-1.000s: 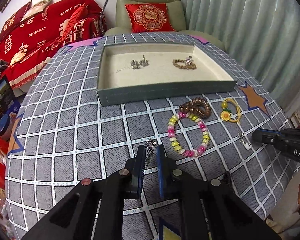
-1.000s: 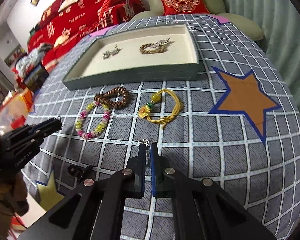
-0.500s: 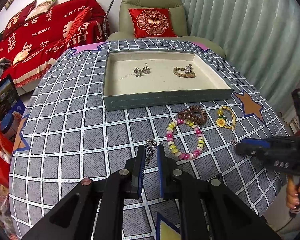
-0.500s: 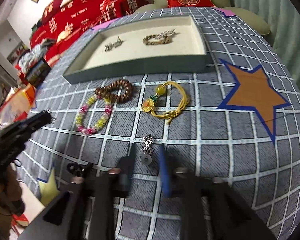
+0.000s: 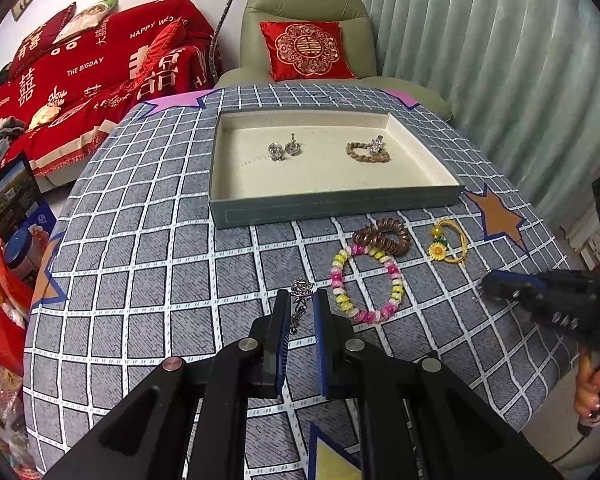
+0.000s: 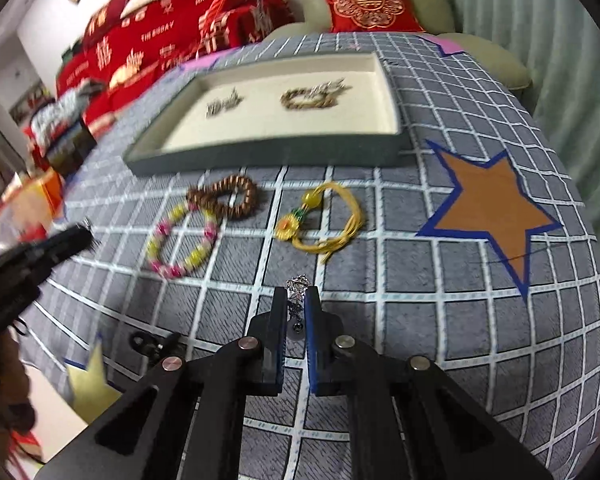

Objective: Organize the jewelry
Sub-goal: 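Carry the earring and the pearl pendant with both tools into the tray, then open the left tool over the earrings while the right tool releases the pendant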

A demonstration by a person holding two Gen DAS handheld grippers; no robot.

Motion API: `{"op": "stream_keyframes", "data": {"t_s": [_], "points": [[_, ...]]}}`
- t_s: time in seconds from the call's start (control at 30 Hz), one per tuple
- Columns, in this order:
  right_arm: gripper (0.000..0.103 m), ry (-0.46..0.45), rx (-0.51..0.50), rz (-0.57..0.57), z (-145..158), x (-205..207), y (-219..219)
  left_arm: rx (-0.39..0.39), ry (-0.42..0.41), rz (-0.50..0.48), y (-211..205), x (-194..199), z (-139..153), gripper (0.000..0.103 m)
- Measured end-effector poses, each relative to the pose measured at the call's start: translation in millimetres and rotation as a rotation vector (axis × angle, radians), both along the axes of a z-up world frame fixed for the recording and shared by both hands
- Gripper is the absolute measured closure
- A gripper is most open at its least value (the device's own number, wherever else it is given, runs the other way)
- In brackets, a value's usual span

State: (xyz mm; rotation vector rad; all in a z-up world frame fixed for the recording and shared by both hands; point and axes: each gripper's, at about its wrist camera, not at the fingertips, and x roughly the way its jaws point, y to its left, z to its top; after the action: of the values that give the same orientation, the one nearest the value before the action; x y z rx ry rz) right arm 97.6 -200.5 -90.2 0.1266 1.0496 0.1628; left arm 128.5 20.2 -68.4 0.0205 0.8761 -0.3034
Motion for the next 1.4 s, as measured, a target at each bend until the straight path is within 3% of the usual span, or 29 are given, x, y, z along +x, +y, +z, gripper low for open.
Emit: {"op": "stream_keyframes", "data": {"t_s": [0.33,0.57,0.73,0.9,1.07,1.4], "points": [[0.094,-0.102,0.136,-0.011,66.3,22.3,-19.8,-0.024,-0.054,0.01,-2.7,15.2,46.9,0.082],[0.094,-0.15,0.183,0.006,104.3,66.4,-24.7,-0.025,-0.102,0.041,-8.2,51.3,86.1,0.082],[0.094,-0.165,0.191,0.008,115.9,99.6,-25.9,-0.018,-0.127,0.041,-20.2,84.1,99.1,0.082],[0.094,-0.146,0.22,-0.011,109.2,137.2,-27.0,0.0,-0.113,0.048,-36.4,123.1,89.6,0.082],[0.094,-0.119,0.214,-0.004,90.7,166.7,-22.0,0.019,-0.073,0.069,-47.4,158.4,60.9,0.082],[0.094,-0.008,0.215,-0.036,22.8,208.3,-20.5,0.084,0.024,0.09,-60.2,196.2,-3.6,0.082]]}}
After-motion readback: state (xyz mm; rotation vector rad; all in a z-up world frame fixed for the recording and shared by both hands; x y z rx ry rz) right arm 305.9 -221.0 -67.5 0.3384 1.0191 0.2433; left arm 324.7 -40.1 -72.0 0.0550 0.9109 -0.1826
